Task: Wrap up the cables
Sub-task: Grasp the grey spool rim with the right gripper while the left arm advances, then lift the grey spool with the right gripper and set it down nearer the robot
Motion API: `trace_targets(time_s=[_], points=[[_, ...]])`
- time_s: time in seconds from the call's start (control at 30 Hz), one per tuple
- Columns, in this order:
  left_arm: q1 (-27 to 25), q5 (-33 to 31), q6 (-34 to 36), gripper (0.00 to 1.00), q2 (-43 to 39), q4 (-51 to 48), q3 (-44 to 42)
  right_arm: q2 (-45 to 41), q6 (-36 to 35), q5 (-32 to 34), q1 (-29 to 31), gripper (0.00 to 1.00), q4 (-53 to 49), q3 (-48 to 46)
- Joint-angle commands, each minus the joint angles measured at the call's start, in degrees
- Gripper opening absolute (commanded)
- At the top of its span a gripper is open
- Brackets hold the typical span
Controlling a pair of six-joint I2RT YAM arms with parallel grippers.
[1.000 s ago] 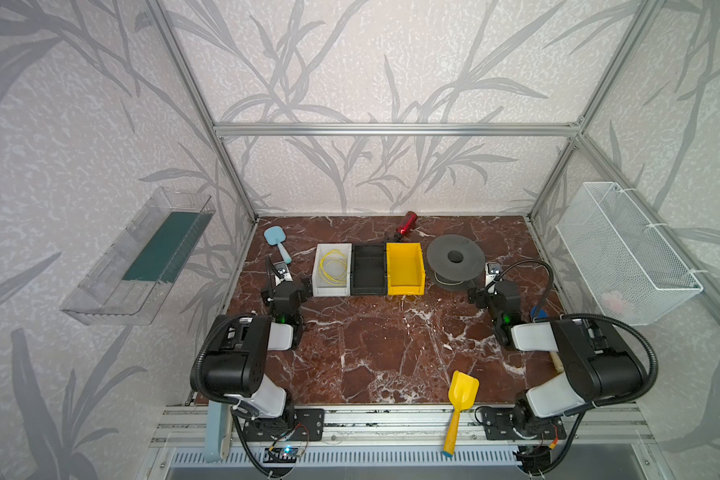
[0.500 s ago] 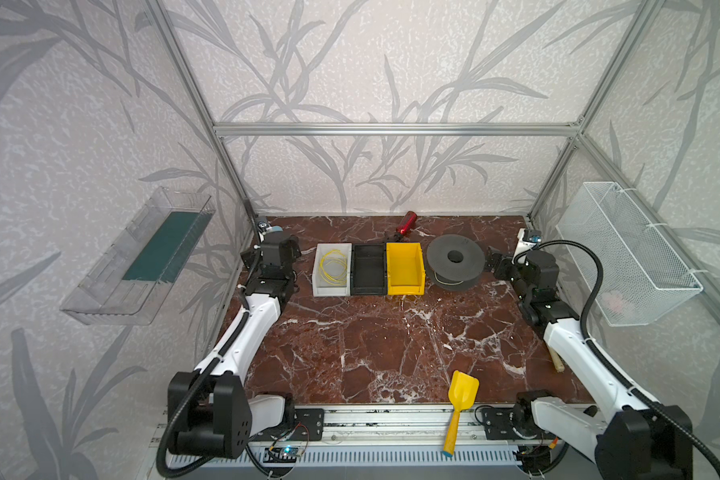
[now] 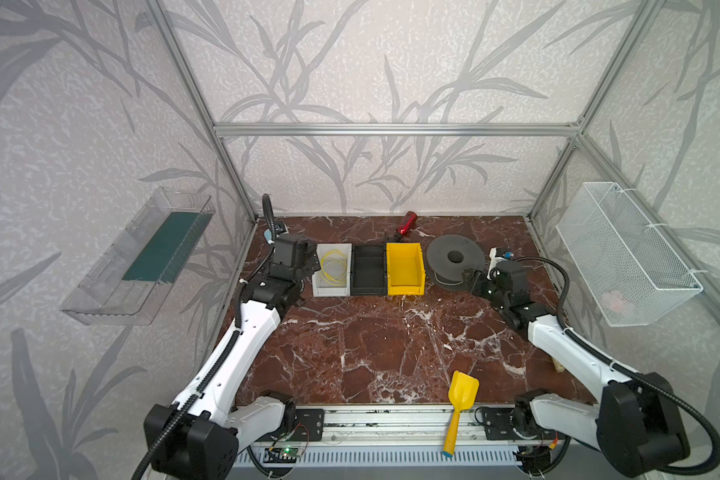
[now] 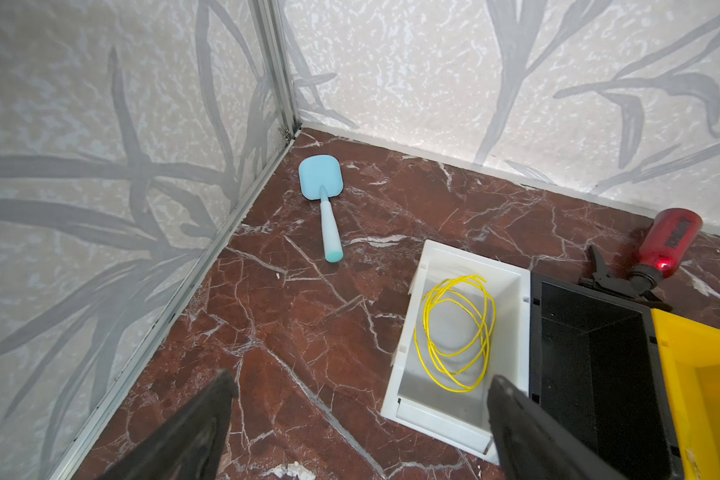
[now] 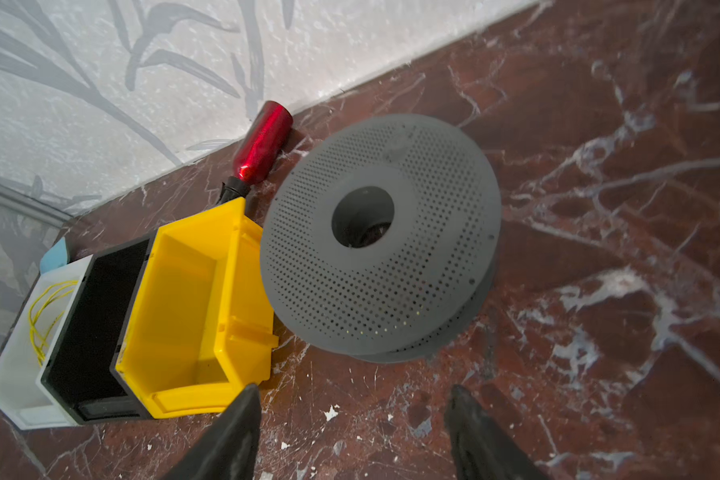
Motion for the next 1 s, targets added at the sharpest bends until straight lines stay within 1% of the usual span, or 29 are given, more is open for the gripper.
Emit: trace_targets(time_s=[0.0,0.07,0.1,0.17,0.23,0.4,0.53,0.6,0.7,0.83,0.97], points=[[0.03,3.76,-1.44,0.96,1.64,-0.50,2.29,2.63,10.13,-0.21,-1.77,0.72,8.69,-2.49],[0.09,5.83,-0.96,0.95,2.93,-0.34,3.03,5.41,12.68,-2.65,-4.25,0.84,12.94,-3.71],[0.07,6.54,-0.92,0.95,3.29,-0.10,3.06,6.75,13.57,-4.00,-5.45,0.88,15.22,-4.37],[0.07,8.12,-0.67,0.95,3.89,0.58,2.79,9.23,15.57,-6.87,-7.98,0.92,20.15,-5.48],[0.07,9.09,-0.44,0.95,4.53,0.83,2.76,10.80,15.97,-7.69,-8.90,0.93,22.63,-5.68],[0.07,10.26,-0.06,0.95,6.64,-0.23,4.77,15.54,15.68,-7.90,-9.42,0.94,22.24,-3.04],[0.09,11.66,-0.06,0.94,7.50,0.21,5.82,21.54,16.47,-8.75,-10.64,0.93,27.07,-1.24],[0.02,12.16,-0.23,0.94,7.94,0.13,6.27,24.24,15.67,-8.74,-10.93,0.92,27.28,0.39],[-0.01,12.17,-0.32,0.94,8.34,-0.61,7.20,27.99,14.75,-10.29,-11.30,0.87,29.60,2.04],[-0.02,11.68,-0.23,0.94,8.42,-1.82,8.25,33.52,16.19,-11.93,-11.57,0.74,38.15,2.31],[-0.02,11.01,-0.40,0.94,8.39,-2.81,9.00,36.95,16.99,-12.78,-11.57,0.62,38.87,4.26]])
